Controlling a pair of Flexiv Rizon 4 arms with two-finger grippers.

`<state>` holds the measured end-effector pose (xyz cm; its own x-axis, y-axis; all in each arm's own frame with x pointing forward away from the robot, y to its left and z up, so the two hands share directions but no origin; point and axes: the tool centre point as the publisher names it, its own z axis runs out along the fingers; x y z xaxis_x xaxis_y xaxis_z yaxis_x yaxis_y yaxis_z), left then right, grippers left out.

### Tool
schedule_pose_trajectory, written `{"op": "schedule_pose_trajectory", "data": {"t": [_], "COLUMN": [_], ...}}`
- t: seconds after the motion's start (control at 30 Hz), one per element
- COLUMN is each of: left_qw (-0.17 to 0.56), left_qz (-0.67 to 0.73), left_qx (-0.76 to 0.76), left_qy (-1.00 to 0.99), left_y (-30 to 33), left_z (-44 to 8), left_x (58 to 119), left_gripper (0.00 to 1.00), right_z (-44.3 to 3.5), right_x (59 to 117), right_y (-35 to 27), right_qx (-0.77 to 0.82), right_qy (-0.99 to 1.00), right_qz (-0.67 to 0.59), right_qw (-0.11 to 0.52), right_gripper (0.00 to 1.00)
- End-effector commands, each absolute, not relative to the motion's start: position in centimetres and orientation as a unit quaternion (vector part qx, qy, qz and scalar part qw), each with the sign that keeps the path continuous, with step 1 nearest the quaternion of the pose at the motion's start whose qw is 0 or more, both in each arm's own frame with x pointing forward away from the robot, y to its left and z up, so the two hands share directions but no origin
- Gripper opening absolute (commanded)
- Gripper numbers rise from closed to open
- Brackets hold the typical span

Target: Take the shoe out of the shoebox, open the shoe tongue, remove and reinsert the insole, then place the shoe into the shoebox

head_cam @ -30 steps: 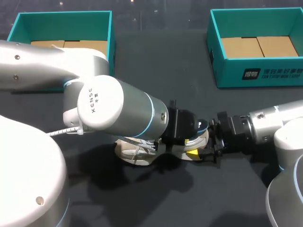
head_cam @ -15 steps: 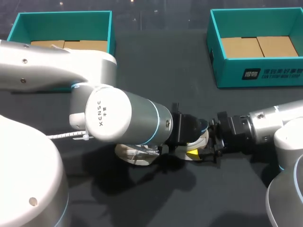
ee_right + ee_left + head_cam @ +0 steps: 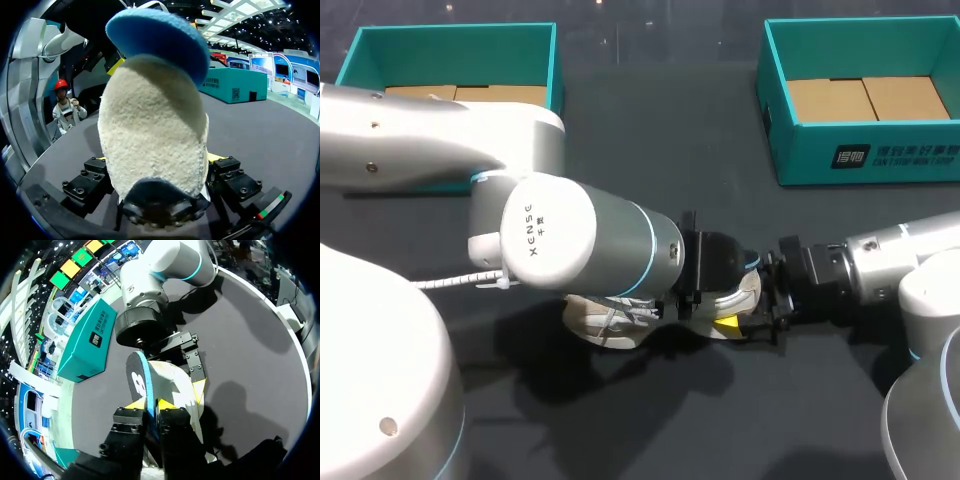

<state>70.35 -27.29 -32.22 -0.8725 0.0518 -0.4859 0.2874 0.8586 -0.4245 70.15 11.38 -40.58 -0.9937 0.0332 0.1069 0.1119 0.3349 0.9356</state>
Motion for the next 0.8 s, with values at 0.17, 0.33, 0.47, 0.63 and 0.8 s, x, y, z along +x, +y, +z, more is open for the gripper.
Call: {"op": "schedule_pose_trajectory", "data": {"t": [0.17, 0.33, 0.47, 0.63, 0.8], "left_qw": [0.203, 0.175, 0.148, 0.112, 0.076], "left_qz": [-0.269, -0.281, -0.297, -0.329, -0.369], "left_qx": [0.084, 0.066, 0.054, 0.049, 0.046], "left_qy": [0.938, 0.942, 0.942, 0.936, 0.925], "left_y": [-27.2, -27.5, -27.9, -28.7, -29.8], "left_z": [-31.7, -30.6, -29.6, -27.8, -25.7], "left_x": [71.6, 71.9, 71.9, 71.6, 71.2], "left_gripper": [0.00, 0.00, 0.00, 0.00, 0.00], "right_z": [-40.7, -40.7, -40.7, -40.7, -40.7], "right_x": [70.1, 70.1, 70.1, 70.1, 70.1], "right_y": [11.5, 11.5, 11.5, 11.5, 11.5], "right_qx": [-0.045, -0.045, -0.045, -0.045, -0.045], "right_qy": [-0.817, -0.817, -0.817, -0.817, -0.817], "right_qz": [-0.573, -0.573, -0.573, -0.573, -0.573], "right_qw": [0.034, 0.034, 0.034, 0.034, 0.034], "right_gripper": [0.00, 0.00, 0.00, 0.00, 0.00]}}
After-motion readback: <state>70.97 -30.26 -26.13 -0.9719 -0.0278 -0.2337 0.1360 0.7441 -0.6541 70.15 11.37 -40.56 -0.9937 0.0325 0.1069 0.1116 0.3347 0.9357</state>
